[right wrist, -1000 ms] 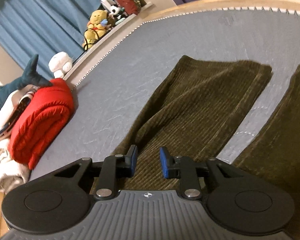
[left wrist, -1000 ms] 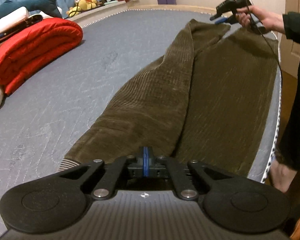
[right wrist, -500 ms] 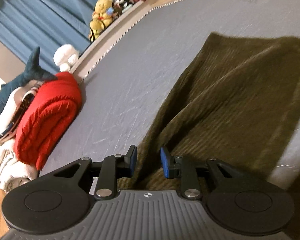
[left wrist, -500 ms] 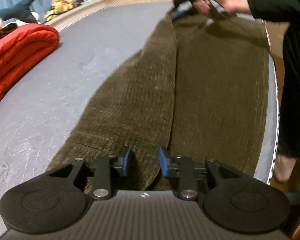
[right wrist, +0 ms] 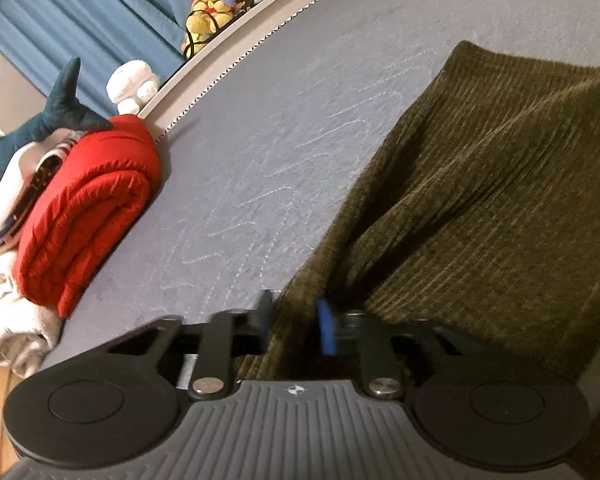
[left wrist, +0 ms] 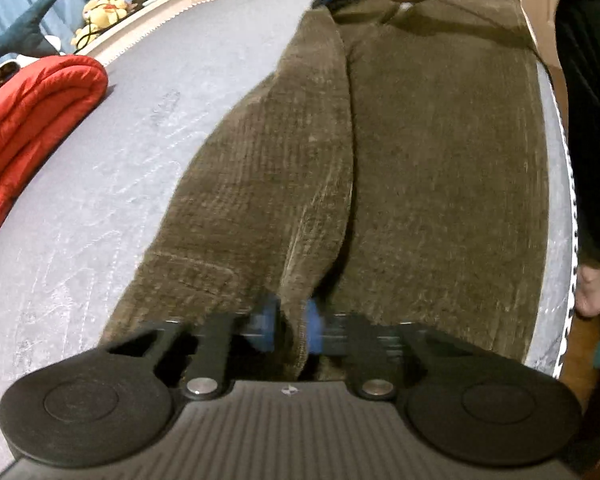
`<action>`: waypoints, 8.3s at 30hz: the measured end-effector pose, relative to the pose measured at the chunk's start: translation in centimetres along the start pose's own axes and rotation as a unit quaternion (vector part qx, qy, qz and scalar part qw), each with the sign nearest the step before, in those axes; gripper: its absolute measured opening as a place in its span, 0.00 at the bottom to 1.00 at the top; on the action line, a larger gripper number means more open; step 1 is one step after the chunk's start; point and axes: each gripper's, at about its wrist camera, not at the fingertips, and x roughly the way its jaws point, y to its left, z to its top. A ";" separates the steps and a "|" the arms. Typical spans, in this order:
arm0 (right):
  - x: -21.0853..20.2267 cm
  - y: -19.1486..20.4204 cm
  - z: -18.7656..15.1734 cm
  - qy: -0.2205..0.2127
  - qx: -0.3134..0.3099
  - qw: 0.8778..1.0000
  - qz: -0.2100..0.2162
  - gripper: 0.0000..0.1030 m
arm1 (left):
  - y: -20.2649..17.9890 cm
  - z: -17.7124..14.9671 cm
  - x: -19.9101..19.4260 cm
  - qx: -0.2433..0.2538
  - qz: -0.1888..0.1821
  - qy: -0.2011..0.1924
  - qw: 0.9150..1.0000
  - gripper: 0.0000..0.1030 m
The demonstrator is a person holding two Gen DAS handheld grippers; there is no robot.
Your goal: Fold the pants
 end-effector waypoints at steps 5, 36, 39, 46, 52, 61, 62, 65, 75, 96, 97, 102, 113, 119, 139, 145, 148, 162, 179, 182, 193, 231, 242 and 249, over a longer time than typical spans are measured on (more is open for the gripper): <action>-3.2 0.2 0.3 -0.024 -0.015 1.000 0.008 0.07 | 1.0 0.2 -2.6 -0.004 0.034 -0.043 0.998 0.09; -11.6 -3.8 -1.8 0.018 -0.155 0.981 -0.114 0.46 | 0.7 -2.7 -5.7 -0.024 -0.034 0.014 0.999 0.30; -9.1 -2.4 -2.3 0.034 -0.198 0.965 -0.168 0.46 | 0.3 -3.1 -5.4 -0.022 -0.041 0.022 0.999 0.32; -8.3 -3.1 -1.4 0.016 -0.204 0.951 -0.232 0.07 | 0.4 -3.4 -5.3 -0.011 -0.035 0.010 0.999 0.12; -18.8 -5.3 1.9 -0.088 -0.097 0.973 -0.189 0.06 | 0.3 -2.6 -7.1 0.006 -0.017 -0.025 1.000 0.07; -29.2 -14.9 -4.0 -0.088 0.126 0.958 -0.241 0.07 | -1.1 -2.4 -7.4 0.020 -0.067 0.026 0.997 0.07; -28.9 -16.7 -4.8 -0.067 0.170 0.953 -0.241 0.07 | -1.0 -2.6 -7.3 0.016 -0.072 0.032 0.997 0.07; -28.7 -19.4 -5.5 -0.069 0.217 0.939 -0.259 0.12 | -0.9 -2.7 -7.5 0.004 -0.074 0.031 0.997 0.08; -27.7 -25.7 -2.7 -0.127 0.265 0.929 -0.223 0.36 | -1.2 -2.5 -6.7 0.005 -0.074 0.041 0.996 0.09; -32.3 -22.7 -3.2 -0.192 0.201 0.858 -0.431 0.22 | -0.2 -4.4 -12.2 -0.044 -0.130 -0.020 0.990 0.13; -32.6 -22.2 -3.0 -0.205 0.194 0.865 -0.414 0.22 | 0.4 -4.1 -13.1 -0.057 -0.133 -0.054 0.988 0.23; -31.5 -19.7 -2.4 -0.207 0.106 0.917 -0.325 0.26 | 2.4 -3.8 -13.4 -0.106 -0.120 -0.085 0.984 0.34; -27.3 -17.9 -2.4 -0.097 0.007 0.960 -0.262 0.36 | 5.2 -4.2 -11.5 -0.153 -0.018 -0.062 0.986 0.25; -28.6 -18.2 -2.6 -0.112 0.014 0.956 -0.270 0.39 | 6.4 -5.3 -5.0 -0.157 0.058 0.072 0.983 0.25; -31.2 -30.4 -3.1 -0.109 0.167 0.949 -0.243 0.47 | -1.9 13.6 -11.4 -0.250 0.128 -0.220 0.934 0.66; -30.6 -31.5 -3.2 -0.108 0.200 0.954 -0.196 0.47 | -4.1 15.8 -7.2 -0.217 0.094 -0.162 0.958 0.66; -30.1 -32.2 -3.4 -0.100 0.215 0.950 -0.201 0.47 | -4.0 16.0 -7.0 -0.211 0.094 -0.167 0.958 0.66; -31.6 -29.2 -2.7 -0.154 0.183 0.952 -0.189 0.19 | -2.4 15.6 -6.7 -0.222 0.120 -0.177 0.951 0.67; -28.5 10.5 -19.6 -0.127 -0.415 0.899 0.054 0.18 | 4.2 11.8 -6.6 -0.378 0.147 -0.132 0.904 0.67; -24.7 13.6 -25.7 0.013 -0.465 0.876 0.131 0.21 | 5.0 11.2 -5.9 -0.397 0.127 -0.117 0.901 0.67; -22.8 13.6 -29.1 0.141 -0.483 0.845 0.181 0.42 | 5.4 10.1 -2.3 -0.452 -0.042 -0.085 0.887 0.35; -23.1 12.1 -33.1 0.141 -0.698 0.667 0.219 0.55 | 5.2 9.9 7.2 -0.530 -0.188 0.021 0.826 0.61; -23.7 12.7 -32.5 0.074 -0.716 0.670 0.185 0.14 | 5.0 13.4 3.4 -0.422 -0.133 -0.069 0.894 0.13; -24.4 13.3 -32.2 0.071 -0.681 0.693 0.224 0.19 | 5.6 12.4 5.2 -0.419 -0.056 -0.007 0.906 0.26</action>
